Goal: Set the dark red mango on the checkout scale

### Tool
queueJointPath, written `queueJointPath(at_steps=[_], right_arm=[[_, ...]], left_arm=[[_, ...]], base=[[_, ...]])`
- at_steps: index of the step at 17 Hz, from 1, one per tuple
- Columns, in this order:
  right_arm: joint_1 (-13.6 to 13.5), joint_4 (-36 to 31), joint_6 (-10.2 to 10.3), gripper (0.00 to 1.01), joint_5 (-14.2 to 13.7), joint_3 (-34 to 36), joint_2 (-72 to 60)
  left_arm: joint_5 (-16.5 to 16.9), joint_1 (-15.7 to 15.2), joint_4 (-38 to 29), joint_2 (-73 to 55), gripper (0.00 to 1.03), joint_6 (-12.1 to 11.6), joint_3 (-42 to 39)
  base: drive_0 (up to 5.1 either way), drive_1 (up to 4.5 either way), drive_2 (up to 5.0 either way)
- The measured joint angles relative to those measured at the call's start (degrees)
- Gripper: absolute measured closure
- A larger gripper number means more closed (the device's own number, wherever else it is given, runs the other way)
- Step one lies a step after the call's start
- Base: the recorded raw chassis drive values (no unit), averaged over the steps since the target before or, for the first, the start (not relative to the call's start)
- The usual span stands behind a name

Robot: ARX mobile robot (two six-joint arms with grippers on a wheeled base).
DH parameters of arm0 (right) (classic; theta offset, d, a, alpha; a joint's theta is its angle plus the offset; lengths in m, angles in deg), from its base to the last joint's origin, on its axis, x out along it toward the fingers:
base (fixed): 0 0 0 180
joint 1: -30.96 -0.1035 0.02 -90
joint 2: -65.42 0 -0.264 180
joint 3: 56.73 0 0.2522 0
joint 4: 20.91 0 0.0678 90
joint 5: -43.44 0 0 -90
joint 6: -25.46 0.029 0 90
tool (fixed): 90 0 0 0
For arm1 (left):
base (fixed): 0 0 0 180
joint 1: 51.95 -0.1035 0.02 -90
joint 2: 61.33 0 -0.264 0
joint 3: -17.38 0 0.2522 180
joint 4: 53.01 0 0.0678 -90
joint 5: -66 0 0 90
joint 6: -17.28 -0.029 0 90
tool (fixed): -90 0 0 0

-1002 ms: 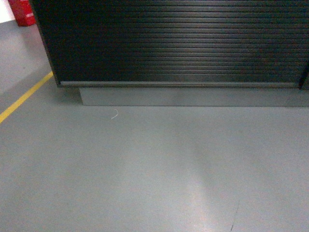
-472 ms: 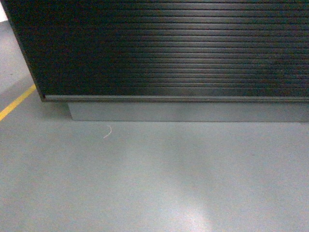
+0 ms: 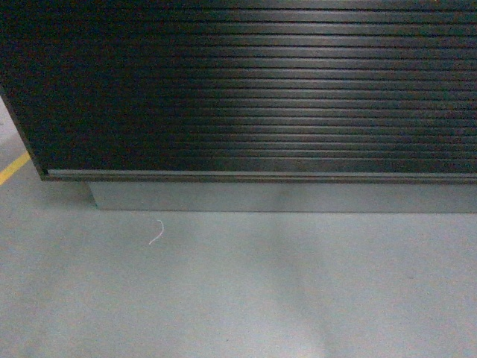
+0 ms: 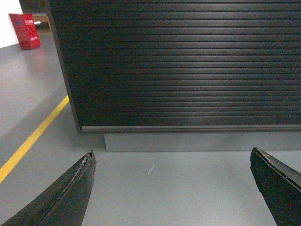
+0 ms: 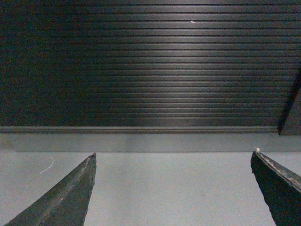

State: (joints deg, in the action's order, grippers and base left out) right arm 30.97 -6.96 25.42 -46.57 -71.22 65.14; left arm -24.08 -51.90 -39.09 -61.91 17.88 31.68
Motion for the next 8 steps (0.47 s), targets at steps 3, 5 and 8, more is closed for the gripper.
queueJointPath(at_steps=[3, 5, 8], right_arm=[[0.0, 0.0, 0.0, 0.03, 0.0, 0.0, 0.0], [0.0, 0.0, 0.0, 0.03, 0.0, 0.0, 0.0], [0.0, 0.1, 0.0, 0.03, 0.0, 0.0, 0.0]], left_arm=[[0.0, 0.0, 0.0, 0.0, 0.05, 0.0, 0.0], [0.0, 0.0, 0.0, 0.0, 0.05, 0.0, 0.0], [0.0, 0.0, 0.0, 0.0, 0.05, 0.0, 0.0]], base=[[0.0, 2.43, -2.4], [-0.1, 2.35, -2.5], [-0.1, 2.37, -2.5]])
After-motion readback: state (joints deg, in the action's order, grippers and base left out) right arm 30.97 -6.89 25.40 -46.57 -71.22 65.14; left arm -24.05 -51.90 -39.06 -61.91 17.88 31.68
